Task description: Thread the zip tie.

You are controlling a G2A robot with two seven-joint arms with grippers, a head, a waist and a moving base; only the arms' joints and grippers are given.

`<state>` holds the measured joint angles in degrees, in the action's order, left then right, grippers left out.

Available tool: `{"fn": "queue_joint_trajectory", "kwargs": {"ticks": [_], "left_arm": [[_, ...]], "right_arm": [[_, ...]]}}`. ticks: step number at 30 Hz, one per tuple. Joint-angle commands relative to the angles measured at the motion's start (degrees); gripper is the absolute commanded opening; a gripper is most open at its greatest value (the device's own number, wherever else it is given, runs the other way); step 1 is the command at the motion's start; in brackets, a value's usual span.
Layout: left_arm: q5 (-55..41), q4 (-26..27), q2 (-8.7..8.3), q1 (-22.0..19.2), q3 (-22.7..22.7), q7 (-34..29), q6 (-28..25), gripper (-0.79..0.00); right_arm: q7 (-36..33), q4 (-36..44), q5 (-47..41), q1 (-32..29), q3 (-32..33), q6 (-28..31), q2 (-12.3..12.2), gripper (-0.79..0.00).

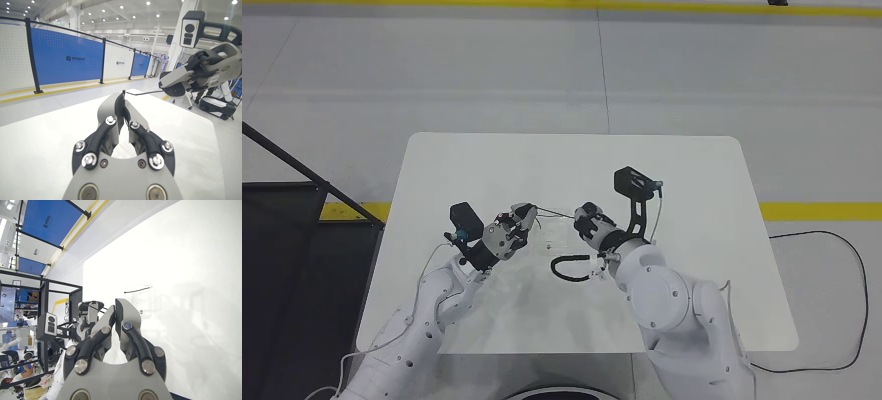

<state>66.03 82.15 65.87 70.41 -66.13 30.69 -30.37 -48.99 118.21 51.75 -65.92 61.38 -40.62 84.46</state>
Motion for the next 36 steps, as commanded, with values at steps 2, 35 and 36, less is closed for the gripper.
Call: {"fn": "queue_joint_trajectory", "kwargs": {"ticks": [2,35,36], "left_arm": [[0.0,0.0,0.00,0.0,0.0,0.0,0.0,-0.785],[0.0,0.0,0.00,0.0,0.0,0.0,0.0,-0.785],[0.0,0.0,0.00,0.0,0.0,0.0,0.0,-0.785]], "right_arm": [[-0.1,-0.2,0.2,0.3,-0.3,-0.2,0.0,-0.785],[3.0,0.6,-6.4,0.6,0.2,1.0,0.7,-0.785],[3.3,0.6,-6.7,0.5,0.4,1.2,0.7,-0.785]]}}
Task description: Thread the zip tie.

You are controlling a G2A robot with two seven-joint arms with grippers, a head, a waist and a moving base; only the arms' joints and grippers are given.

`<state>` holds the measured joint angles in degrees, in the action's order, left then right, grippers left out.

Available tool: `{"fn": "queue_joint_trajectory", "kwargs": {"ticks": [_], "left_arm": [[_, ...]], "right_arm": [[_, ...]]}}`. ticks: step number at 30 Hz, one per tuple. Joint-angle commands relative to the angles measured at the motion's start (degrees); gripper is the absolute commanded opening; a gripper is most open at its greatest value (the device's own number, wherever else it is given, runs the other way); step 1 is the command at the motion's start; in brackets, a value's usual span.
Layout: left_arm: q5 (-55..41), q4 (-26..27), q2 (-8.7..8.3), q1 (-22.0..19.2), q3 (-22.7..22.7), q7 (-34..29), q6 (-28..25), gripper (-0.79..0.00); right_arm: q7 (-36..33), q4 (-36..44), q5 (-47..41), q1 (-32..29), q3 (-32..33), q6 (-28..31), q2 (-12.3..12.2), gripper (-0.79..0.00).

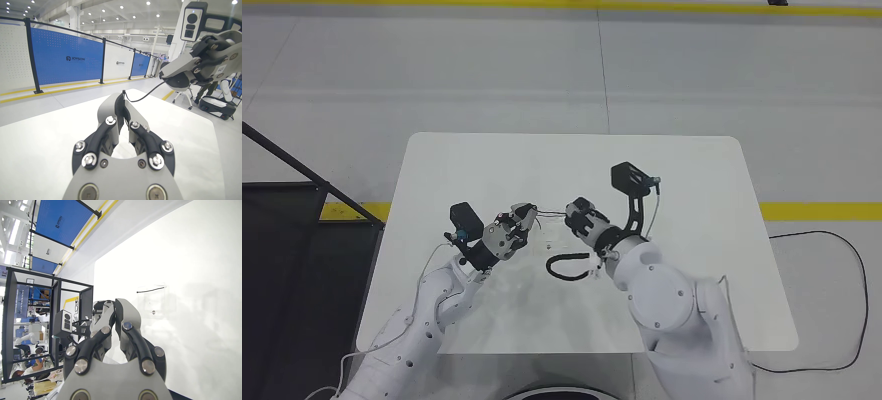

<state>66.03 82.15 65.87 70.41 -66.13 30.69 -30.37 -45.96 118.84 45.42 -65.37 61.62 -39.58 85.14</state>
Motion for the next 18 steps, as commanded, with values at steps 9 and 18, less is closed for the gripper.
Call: {"fn": "queue_joint_trajectory", "kwargs": {"ticks": [9,18], "left_arm": [[0.0,0.0,0.00,0.0,0.0,0.0,0.0,-0.785],[0.0,0.0,0.00,0.0,0.0,0.0,0.0,-0.785]], "right_arm": [[5.1,0.9,-6.0,-1.6,1.6,1.6,0.3,-0.785],[8.9,-0.2,-9.8,-1.4,1.3,2.1,0.7,-0.785]]}}
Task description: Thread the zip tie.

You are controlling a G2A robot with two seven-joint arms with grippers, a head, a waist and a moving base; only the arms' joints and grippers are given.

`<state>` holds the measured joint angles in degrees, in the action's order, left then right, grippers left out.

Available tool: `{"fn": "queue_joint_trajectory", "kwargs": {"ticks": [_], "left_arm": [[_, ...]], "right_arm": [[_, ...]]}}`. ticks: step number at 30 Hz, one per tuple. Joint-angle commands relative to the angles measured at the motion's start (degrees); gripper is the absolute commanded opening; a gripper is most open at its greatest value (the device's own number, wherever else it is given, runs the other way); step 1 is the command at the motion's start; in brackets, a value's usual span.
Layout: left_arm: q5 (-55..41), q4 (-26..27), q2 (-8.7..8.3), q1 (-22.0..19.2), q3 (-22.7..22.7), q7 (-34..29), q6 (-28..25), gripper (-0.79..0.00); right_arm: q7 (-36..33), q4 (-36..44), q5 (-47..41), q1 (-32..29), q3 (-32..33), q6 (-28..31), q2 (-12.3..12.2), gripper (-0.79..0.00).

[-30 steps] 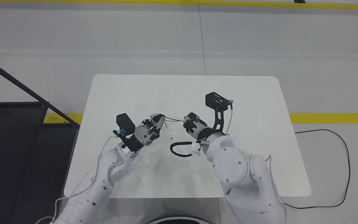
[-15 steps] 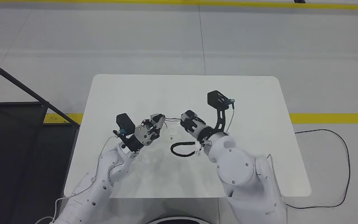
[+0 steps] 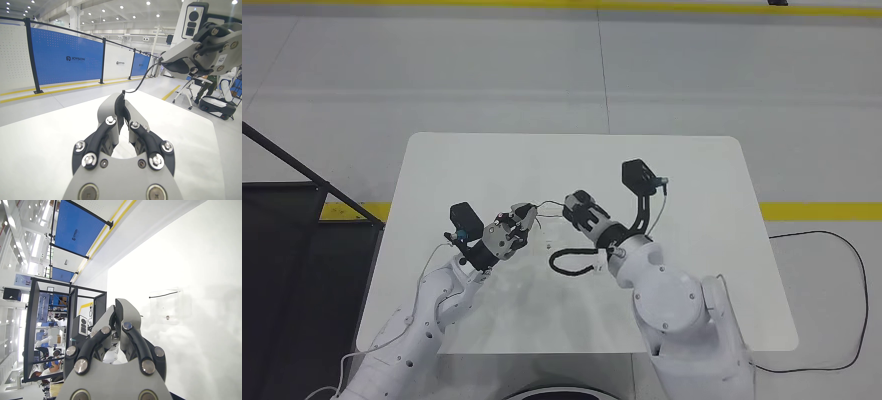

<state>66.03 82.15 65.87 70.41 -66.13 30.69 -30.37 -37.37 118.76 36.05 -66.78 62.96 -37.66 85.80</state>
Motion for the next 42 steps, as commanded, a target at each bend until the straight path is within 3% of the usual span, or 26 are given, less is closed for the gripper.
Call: {"fn": "queue_joint_trajectory", "kwargs": {"ticks": [1,24,42], "left_arm": [[0.0,0.0,0.00,0.0,0.0,0.0,0.0,-0.785],[0.0,0.0,0.00,0.0,0.0,0.0,0.0,-0.785],[0.0,0.0,0.00,0.0,0.0,0.0,0.0,-0.785]], "right_arm": [[0.6,-0.3,-0.8,0.1,0.0,0.4,0.0,-0.785],[9.1,-3.0,-2.9,0.6,-2.2,-0.3,0.7,-0.785],[1.3,-6.1,9.6,4.3,-7.0,-3.7,0.2,-0.785]]}}
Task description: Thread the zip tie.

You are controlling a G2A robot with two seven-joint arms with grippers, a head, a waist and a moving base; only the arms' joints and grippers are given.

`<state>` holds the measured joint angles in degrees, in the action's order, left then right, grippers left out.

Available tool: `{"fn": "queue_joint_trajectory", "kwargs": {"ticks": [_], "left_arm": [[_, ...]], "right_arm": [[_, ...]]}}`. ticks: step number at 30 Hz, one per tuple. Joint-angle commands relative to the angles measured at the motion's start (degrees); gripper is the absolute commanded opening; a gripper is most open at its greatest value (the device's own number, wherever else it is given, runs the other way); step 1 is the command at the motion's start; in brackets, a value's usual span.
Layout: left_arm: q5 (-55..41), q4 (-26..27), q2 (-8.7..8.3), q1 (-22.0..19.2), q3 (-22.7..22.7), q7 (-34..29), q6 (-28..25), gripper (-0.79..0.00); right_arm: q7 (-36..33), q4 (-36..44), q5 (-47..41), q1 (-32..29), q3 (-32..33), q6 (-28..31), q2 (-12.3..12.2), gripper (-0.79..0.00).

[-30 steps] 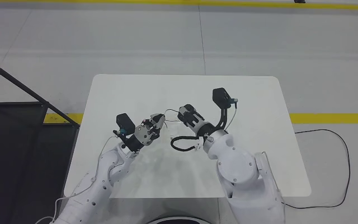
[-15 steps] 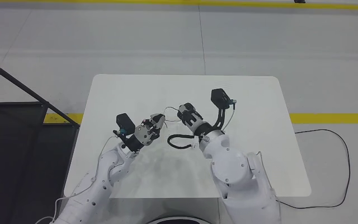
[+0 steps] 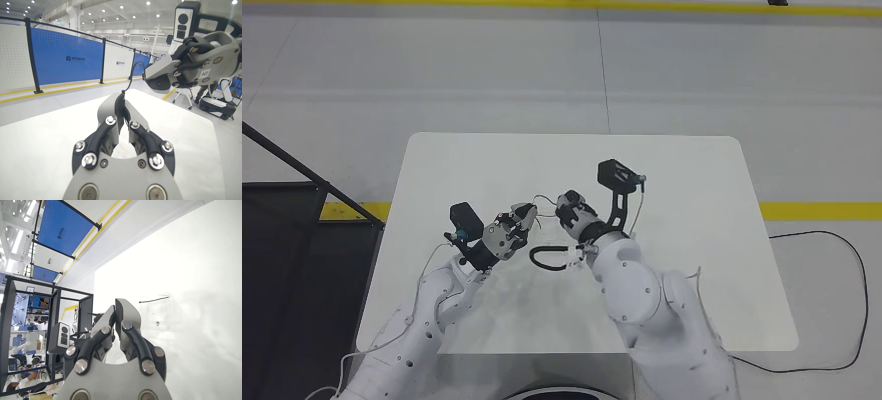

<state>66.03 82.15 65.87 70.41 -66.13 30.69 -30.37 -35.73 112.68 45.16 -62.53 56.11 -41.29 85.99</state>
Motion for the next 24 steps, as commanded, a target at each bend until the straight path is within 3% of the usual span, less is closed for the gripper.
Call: {"fn": "queue_joint_trajectory", "kwargs": {"ticks": [1,24], "left_arm": [[0.0,0.0,0.00,0.0,0.0,0.0,0.0,-0.785],[-1.5,2.4,0.53,1.4,-1.4,-2.1,0.9,-0.785]], "right_arm": [[-0.7,-0.1,1.1,0.1,-0.3,0.0,-0.1,-0.785],[-7.2,-1.6,15.0,0.8,-3.5,0.2,-0.3,-0.785]]}}
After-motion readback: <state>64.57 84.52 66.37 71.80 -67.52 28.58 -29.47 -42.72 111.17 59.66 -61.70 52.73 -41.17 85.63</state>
